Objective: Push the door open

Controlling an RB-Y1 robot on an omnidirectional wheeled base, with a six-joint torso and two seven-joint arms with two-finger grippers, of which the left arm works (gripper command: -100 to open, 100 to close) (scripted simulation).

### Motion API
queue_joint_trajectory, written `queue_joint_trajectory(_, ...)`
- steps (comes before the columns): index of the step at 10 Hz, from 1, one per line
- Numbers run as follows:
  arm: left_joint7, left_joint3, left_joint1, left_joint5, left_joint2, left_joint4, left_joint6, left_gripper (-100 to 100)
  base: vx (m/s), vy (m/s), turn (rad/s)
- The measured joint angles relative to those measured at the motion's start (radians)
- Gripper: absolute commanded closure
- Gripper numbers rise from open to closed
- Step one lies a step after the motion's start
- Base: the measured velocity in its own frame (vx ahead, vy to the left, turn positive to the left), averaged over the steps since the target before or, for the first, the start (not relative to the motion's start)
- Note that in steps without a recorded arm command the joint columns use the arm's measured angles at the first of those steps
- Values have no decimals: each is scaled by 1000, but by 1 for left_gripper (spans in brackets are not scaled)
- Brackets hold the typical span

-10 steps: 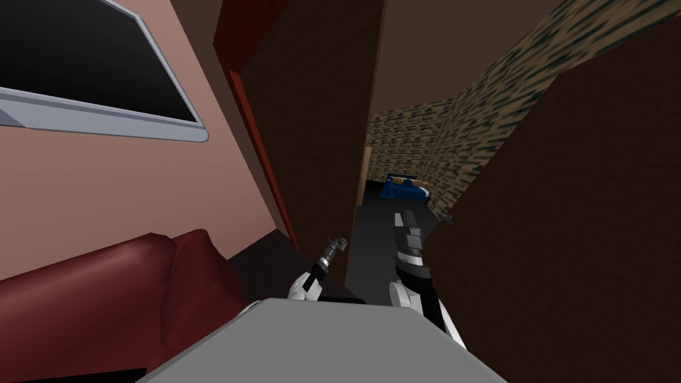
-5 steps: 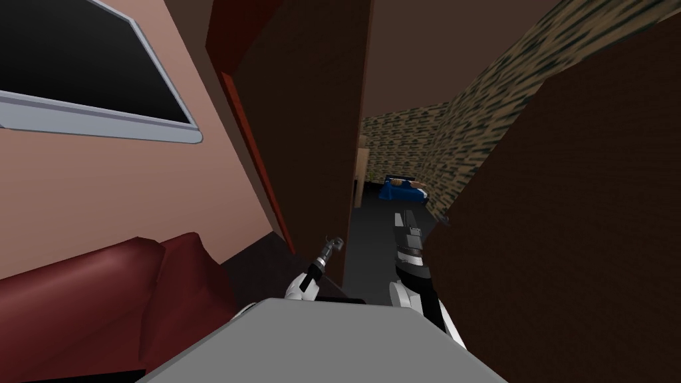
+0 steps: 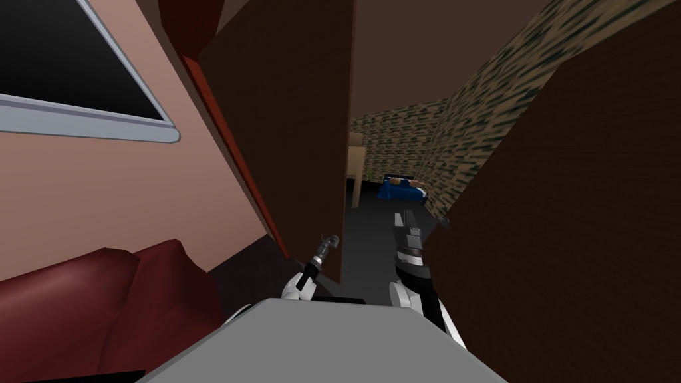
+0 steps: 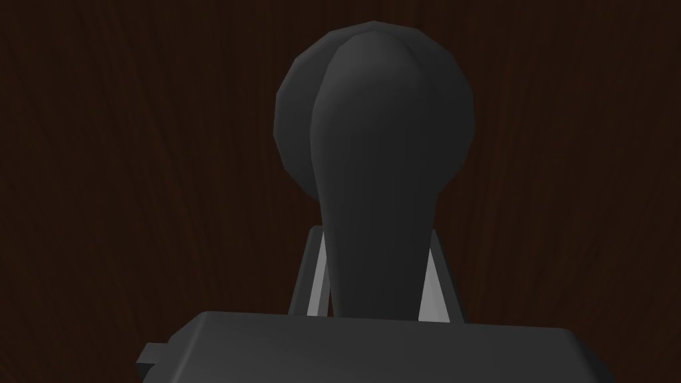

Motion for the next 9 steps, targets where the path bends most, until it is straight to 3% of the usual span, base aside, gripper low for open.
queue_joint_trajectory(2,-4,28,10,6,11,-9,7,100,107,-117,-3)
queue_joint_trajectory(3,-7,45,-5,11,11,20,-3,100,113,-87,-7)
queue_joint_trajectory(4,-13,55,22,11,13,-25,17,100,85,-61,0)
queue_joint_trajectory(6,-11,62,19,13,19,-38,28,100,18,-9,-5)
queue_joint_trajectory(7,-11,66,-4,16,16,0,9,100,57,-62,-25)
queue_joint_trajectory(8,-14,81,-1,19,18,6,3,100,93,-113,14)
queue_joint_trajectory(9,-18,98,1,23,19,2,14,100,105,-122,5)
